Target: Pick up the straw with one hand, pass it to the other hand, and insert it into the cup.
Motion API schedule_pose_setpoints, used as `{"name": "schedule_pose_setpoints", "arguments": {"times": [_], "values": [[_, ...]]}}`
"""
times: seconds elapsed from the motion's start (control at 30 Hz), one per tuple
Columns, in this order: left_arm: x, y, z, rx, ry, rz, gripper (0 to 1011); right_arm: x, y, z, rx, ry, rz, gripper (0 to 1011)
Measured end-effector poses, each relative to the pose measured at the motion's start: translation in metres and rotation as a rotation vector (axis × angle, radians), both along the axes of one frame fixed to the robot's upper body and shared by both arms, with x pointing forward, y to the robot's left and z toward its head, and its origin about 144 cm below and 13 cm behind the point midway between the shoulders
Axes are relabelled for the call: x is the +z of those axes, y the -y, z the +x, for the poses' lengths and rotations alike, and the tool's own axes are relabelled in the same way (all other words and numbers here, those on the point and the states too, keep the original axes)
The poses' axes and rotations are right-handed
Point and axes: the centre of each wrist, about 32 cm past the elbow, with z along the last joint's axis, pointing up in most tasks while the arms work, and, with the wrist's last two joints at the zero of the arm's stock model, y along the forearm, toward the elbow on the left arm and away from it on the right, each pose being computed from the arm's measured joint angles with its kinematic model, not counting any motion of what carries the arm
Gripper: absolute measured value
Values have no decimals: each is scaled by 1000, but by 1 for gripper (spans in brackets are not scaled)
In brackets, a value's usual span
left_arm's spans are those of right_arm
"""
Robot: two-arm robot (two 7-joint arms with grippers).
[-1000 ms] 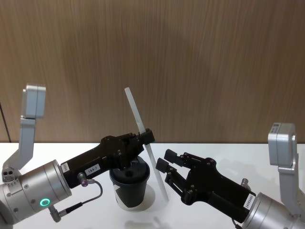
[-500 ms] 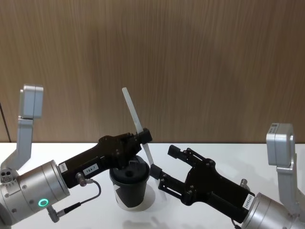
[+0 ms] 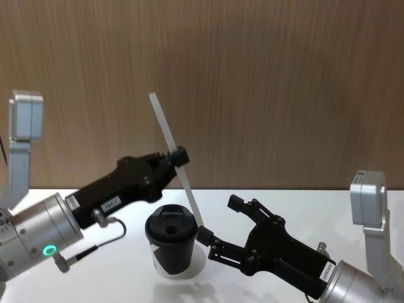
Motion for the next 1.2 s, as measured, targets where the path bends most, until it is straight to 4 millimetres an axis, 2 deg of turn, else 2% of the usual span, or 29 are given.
{"name": "schedule_pose_setpoints", "arguments": {"times": [0.53, 1.2], "values": [[25, -12, 1, 101, 133, 87, 15, -13, 4, -3, -16, -14, 11, 1001], [27, -13, 1, 134, 145, 178, 15, -24, 5, -8, -33, -34, 17, 1001]]}}
